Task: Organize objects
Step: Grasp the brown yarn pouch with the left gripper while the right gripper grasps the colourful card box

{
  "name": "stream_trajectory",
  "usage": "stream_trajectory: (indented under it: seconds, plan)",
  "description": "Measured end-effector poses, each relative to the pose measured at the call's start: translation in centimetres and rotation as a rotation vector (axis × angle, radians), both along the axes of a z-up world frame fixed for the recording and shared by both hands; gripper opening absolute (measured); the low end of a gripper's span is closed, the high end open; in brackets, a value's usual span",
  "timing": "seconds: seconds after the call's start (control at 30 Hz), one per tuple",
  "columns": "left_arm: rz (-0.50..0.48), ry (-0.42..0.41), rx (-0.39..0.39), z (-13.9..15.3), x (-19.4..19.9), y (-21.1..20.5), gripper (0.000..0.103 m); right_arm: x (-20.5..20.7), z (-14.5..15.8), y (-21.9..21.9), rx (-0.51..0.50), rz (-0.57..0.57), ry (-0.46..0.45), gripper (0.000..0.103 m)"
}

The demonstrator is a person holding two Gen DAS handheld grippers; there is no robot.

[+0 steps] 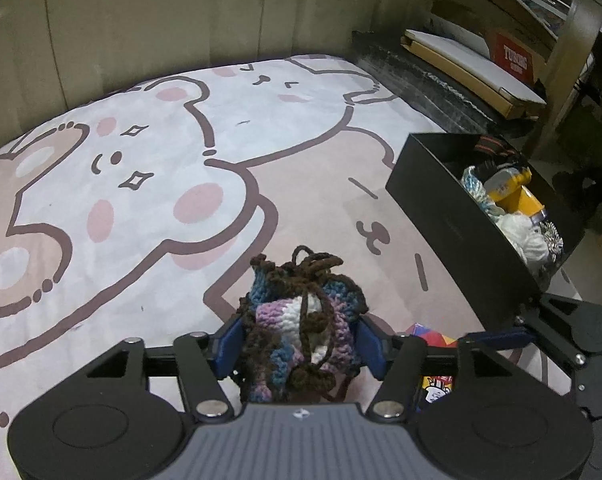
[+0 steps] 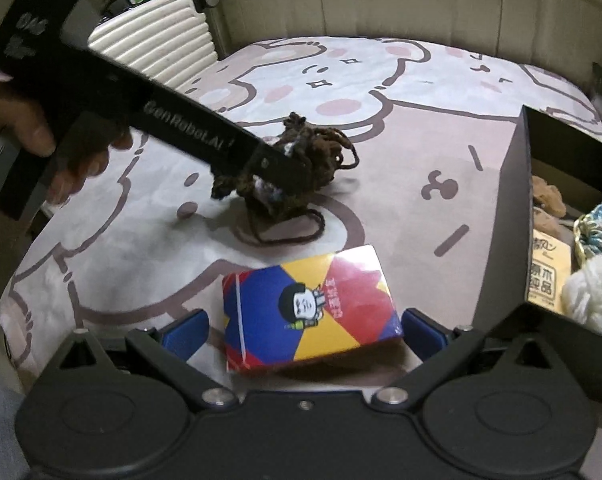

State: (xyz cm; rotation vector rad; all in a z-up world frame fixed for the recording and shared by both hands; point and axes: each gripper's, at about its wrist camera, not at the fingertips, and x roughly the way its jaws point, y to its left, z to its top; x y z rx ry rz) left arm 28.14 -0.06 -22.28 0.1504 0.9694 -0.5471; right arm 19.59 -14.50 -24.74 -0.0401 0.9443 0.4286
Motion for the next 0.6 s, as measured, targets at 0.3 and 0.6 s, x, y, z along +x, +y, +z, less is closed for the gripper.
stream_trajectory:
  seconds: [0.3, 0.6]
  plan:
    - [-0.043, -0.007, 0.004, -1.3, -0.2, -0.2, 0.08, -0.1, 0.1, 0.7, -0.042, 0.061, 0.054, 0.095]
    - [-0.025, -0.023, 0.012, -1.9, 0.1, 0.2, 0.082, 1.1, -0.1, 2.0, -0.046, 0.037, 0.055, 0.094]
